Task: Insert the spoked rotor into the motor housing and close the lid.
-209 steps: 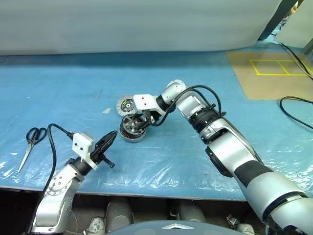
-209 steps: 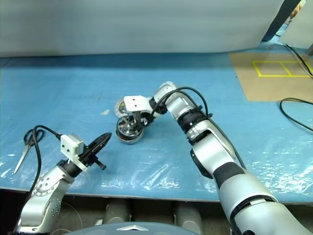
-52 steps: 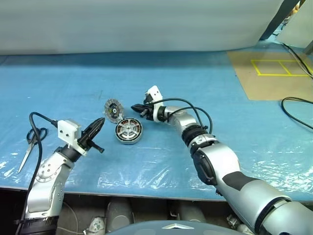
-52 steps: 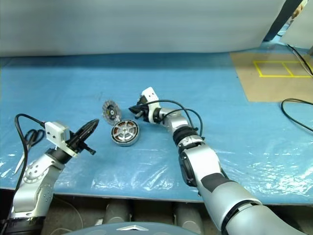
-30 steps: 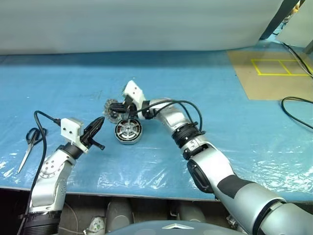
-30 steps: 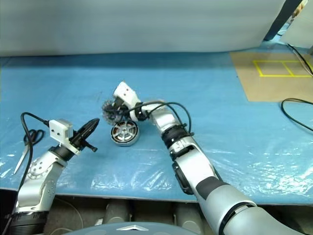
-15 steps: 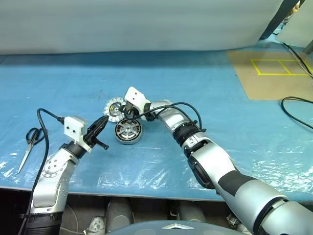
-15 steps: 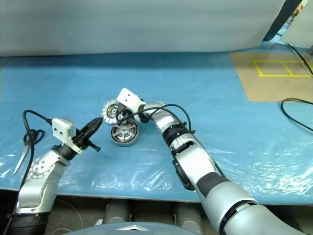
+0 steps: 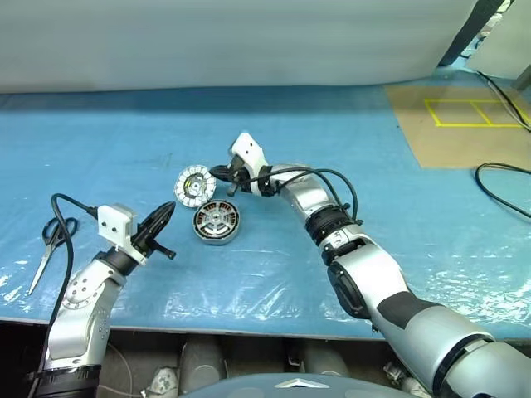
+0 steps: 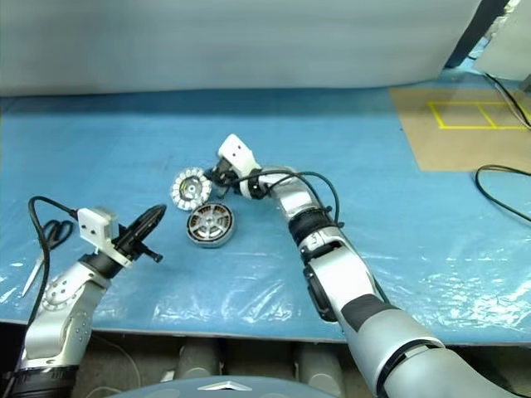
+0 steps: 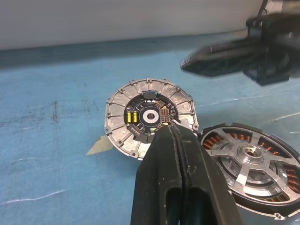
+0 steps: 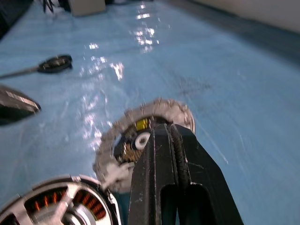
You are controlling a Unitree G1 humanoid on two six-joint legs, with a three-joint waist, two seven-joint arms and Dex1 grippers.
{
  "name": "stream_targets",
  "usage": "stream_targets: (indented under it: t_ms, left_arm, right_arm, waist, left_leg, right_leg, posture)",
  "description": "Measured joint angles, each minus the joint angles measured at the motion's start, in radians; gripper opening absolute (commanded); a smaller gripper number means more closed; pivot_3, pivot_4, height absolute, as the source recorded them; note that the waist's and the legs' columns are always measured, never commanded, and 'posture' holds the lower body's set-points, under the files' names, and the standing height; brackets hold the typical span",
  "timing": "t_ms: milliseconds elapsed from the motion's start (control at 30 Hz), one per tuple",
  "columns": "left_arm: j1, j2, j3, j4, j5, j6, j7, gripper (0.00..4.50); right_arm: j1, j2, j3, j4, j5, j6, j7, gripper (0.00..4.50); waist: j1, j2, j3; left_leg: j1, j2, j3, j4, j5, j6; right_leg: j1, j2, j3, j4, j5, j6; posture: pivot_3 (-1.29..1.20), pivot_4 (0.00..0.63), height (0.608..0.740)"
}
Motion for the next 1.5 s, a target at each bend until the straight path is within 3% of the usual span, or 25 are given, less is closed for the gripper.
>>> stream_targets:
  t_ms: [200,467,667,1000,1500]
  left_arm:
    - [0.014,0.020,-0.005,0.186,0.082,-0.051,-0.008,0.00]
    - [-0.115,0.006,-0.052,0.307,0.118,-0.082,-0.032,0.00]
    - [-0.199,0.000,-0.088,0.311,0.118,-0.063,-0.042,0.00]
    - [-0.251,-0.005,-0.126,0.306,0.121,0.013,-0.026,0.00]
    - [-0.158,0.018,-0.115,0.196,0.114,0.080,-0.003,0.00]
  right_arm:
    - [0.107,-0.061,0.003,-0.347,0.125,0.194,0.136,0.04]
    - [0.281,-0.252,0.085,-0.700,0.220,0.476,0.266,0.04]
    - [0.356,-0.334,0.171,-0.741,0.158,0.453,0.246,0.04]
    - [0.407,-0.386,0.191,-0.838,0.157,0.480,0.216,0.04]
    - [0.424,-0.410,0.190,-0.860,0.158,0.500,0.172,0.04]
  waist:
    - [0.014,-0.002,0.000]
    - [0.029,-0.003,0.000]
    - [0.028,-0.003,0.000]
    - [0.029,-0.003,0.000]
    - [0.029,-0.003,0.000]
  left_leg:
    - [-0.001,-0.001,-0.001,0.000,0.000,0.000]
    - [0.004,-0.001,-0.001,0.001,0.000,0.000]
    - [0.004,-0.002,-0.001,0.001,0.000,-0.001]
    - [0.004,-0.003,-0.001,0.001,0.000,-0.001]
    - [0.004,-0.003,-0.001,0.001,0.000,-0.001]
  right_leg:
    - [0.001,-0.001,-0.001,-0.001,0.001,0.002]
    - [0.004,0.000,0.001,0.000,0.001,0.002]
    - [0.004,-0.001,0.002,0.000,0.002,0.004]
    - [0.004,-0.001,0.001,0.000,0.003,0.004]
    - [0.005,-0.001,0.002,-0.001,0.001,0.002]
  posture:
    - [0.00,0.150,0.740]
    - [0.00,0.150,0.740]
    - [0.00,0.150,0.740]
    - [0.00,0.150,0.740]
    - [0.00,0.150,0.740]
